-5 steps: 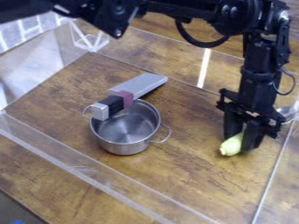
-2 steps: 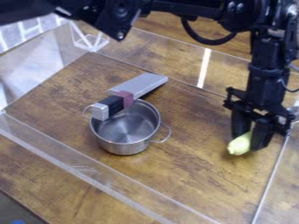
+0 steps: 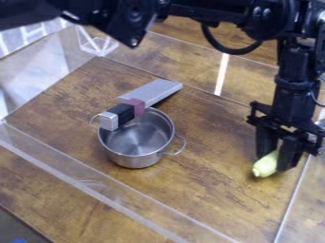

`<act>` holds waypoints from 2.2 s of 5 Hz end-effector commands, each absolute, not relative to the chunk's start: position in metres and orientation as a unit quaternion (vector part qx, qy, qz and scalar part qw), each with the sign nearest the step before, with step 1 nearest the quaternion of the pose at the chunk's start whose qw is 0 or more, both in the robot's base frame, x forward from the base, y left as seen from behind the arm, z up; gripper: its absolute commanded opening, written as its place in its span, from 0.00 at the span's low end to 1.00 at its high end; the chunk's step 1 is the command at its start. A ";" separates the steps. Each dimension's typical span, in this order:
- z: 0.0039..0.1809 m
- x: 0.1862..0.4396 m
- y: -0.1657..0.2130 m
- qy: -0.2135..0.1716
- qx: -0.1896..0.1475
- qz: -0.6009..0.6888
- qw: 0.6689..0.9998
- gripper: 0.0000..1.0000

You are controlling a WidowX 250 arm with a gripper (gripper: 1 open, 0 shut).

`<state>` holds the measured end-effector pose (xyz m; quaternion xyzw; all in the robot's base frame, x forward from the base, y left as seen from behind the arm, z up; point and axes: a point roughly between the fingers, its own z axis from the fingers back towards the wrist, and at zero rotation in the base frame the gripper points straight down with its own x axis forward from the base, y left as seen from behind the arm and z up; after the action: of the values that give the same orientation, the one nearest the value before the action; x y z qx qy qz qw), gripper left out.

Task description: Put the spoon into the silver pot

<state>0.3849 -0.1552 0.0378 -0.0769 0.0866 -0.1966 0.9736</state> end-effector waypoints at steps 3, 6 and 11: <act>0.068 0.391 -0.130 0.060 -0.080 -0.189 0.977 0.00; 0.126 0.390 -0.121 0.028 -0.070 -0.172 0.982 0.00; 0.142 0.301 -0.003 0.005 -0.054 -0.104 0.993 0.00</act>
<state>0.3022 -0.0034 0.1203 -0.0588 0.0442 -0.0990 0.9924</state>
